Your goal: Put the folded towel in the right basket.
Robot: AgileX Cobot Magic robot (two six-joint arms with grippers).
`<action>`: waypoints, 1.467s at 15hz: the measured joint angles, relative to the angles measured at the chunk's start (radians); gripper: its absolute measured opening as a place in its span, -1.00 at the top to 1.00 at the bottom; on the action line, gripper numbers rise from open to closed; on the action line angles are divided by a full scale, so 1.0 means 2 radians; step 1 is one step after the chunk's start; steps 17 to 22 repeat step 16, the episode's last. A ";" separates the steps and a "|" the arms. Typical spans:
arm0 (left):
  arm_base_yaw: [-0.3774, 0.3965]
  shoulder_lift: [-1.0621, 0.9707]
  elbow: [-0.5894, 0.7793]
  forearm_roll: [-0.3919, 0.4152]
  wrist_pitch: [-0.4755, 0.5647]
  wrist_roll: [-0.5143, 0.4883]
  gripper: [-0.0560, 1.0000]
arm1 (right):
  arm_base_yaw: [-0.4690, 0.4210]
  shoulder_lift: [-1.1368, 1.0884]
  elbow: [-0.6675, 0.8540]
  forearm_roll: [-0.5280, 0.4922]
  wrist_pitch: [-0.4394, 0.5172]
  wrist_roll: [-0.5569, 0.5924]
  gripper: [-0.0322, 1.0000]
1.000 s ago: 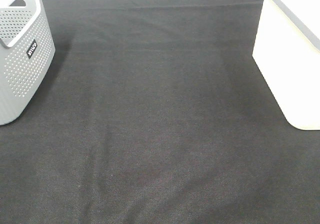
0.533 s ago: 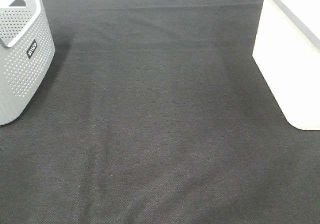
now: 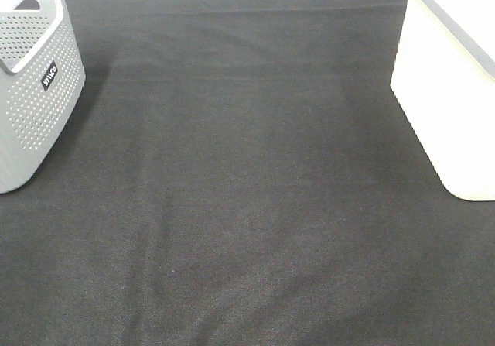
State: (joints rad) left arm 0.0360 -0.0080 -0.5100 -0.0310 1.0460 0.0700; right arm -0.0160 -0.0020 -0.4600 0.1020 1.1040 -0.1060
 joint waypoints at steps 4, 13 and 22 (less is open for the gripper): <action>0.000 0.000 0.000 0.000 0.000 0.000 -0.98 | 0.000 0.000 0.000 0.000 0.000 0.000 -0.81; 0.000 0.000 0.000 0.000 0.000 0.000 -0.98 | 0.000 0.000 0.000 0.000 0.000 0.000 -0.81; 0.000 0.000 0.000 0.000 0.000 0.000 -0.98 | 0.000 0.000 0.000 0.000 0.000 0.000 -0.81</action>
